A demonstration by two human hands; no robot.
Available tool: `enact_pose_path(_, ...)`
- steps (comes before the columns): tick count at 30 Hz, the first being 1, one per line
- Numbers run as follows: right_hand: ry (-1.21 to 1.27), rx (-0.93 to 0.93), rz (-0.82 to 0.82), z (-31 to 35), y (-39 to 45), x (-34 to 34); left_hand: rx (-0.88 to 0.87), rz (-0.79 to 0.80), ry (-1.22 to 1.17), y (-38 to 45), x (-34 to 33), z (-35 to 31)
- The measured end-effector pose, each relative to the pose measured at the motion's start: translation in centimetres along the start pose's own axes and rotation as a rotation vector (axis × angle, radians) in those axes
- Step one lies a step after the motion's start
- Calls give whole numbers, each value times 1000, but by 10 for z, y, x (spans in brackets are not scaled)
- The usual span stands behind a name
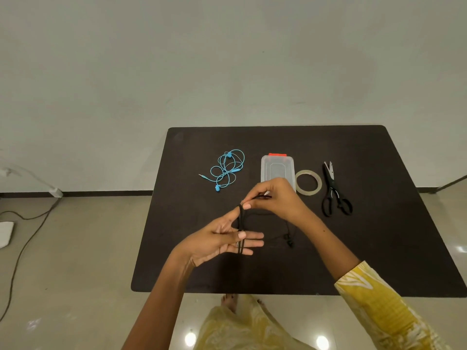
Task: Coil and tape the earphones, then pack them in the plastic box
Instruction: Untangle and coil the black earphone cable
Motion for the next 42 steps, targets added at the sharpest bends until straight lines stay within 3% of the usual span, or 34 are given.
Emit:
enact_pose_path(7, 133, -19, -55, -15, -2, -10, 12, 140, -57, -4, -4, 3)
enact_pose_path(13, 437, -147, -81, -31, -14, -24, -11, 251, -109, -10, -6, 6)
enact_pose_path(19, 633, -271, -173, -32, -25, -56, -139, 71, -254, -1, -1, 1)
enact_pose_path(24, 413, -326, -131, -33, -28, -82, -256, -226, -290, 9, 16, -5)
enact_pose_path(32, -160, -211, -58, -19, -23, -75, -222, -531, 3, 13, 31, -8)
enact_pose_path(37, -395, -174, 7, -8, -19, -64, -97, -589, 157, 14, 32, -5)
enact_pose_path(42, -397, -175, 35, -3, -12, -36, 77, -488, 177, 7, 28, -1)
Point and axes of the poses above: each hand's wrist, its own y-axis towards the middle knuckle, its own x-axis out of the back of the hand, z = x × y, the point moved 3 cm from there along y, towards the middle knuckle, and after that the axes turned 9 degrees about z, right-handed, at the moved point
